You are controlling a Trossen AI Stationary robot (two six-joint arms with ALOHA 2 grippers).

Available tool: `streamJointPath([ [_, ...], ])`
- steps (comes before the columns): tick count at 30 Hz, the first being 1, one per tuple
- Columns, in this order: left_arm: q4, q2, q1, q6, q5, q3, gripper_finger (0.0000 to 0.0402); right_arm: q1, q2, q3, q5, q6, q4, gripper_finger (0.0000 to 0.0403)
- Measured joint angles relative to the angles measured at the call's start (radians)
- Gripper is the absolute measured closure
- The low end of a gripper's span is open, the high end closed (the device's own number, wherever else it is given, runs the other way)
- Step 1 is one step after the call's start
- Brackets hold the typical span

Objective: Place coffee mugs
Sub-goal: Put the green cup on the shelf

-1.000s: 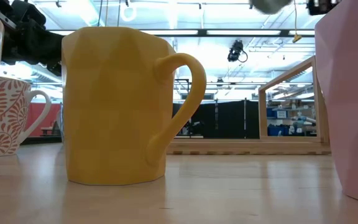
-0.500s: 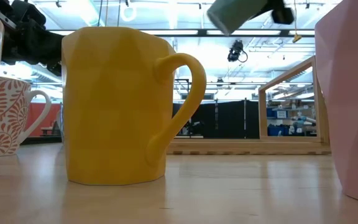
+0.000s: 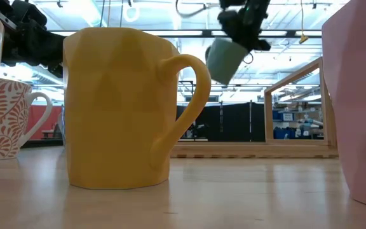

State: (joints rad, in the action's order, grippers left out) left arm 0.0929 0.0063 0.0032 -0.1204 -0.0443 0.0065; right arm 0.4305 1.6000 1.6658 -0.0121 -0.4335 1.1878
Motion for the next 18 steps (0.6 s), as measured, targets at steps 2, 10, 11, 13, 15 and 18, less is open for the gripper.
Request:
streamJointPath([
  [2, 0.000, 0.000, 0.000, 0.000, 0.000, 0.000, 0.0351, 0.018, 0.035, 0.002, 0.001, 0.025, 0.004, 0.0370],
  [10, 0.000, 0.000, 0.000, 0.000, 0.000, 0.000, 0.0351, 0.062, 0.149, 0.002, 0.022, 0.151, 0.038, 0.0370],
  [11, 0.000, 0.000, 0.000, 0.000, 0.000, 0.000, 0.0351, 0.065, 0.162, 0.002, 0.022, 0.176, 0.041, 0.0370],
  [13, 0.000, 0.000, 0.000, 0.000, 0.000, 0.000, 0.0351, 0.066, 0.186, 0.002, 0.022, 0.227, 0.047, 0.0370],
  [15, 0.000, 0.000, 0.000, 0.000, 0.000, 0.000, 0.0351, 0.065, 0.209, 0.002, 0.022, 0.265, 0.056, 0.0370],
  [18, 0.000, 0.000, 0.000, 0.000, 0.000, 0.000, 0.0351, 0.068, 0.243, 0.002, 0.022, 0.274, 0.085, 0.0370],
])
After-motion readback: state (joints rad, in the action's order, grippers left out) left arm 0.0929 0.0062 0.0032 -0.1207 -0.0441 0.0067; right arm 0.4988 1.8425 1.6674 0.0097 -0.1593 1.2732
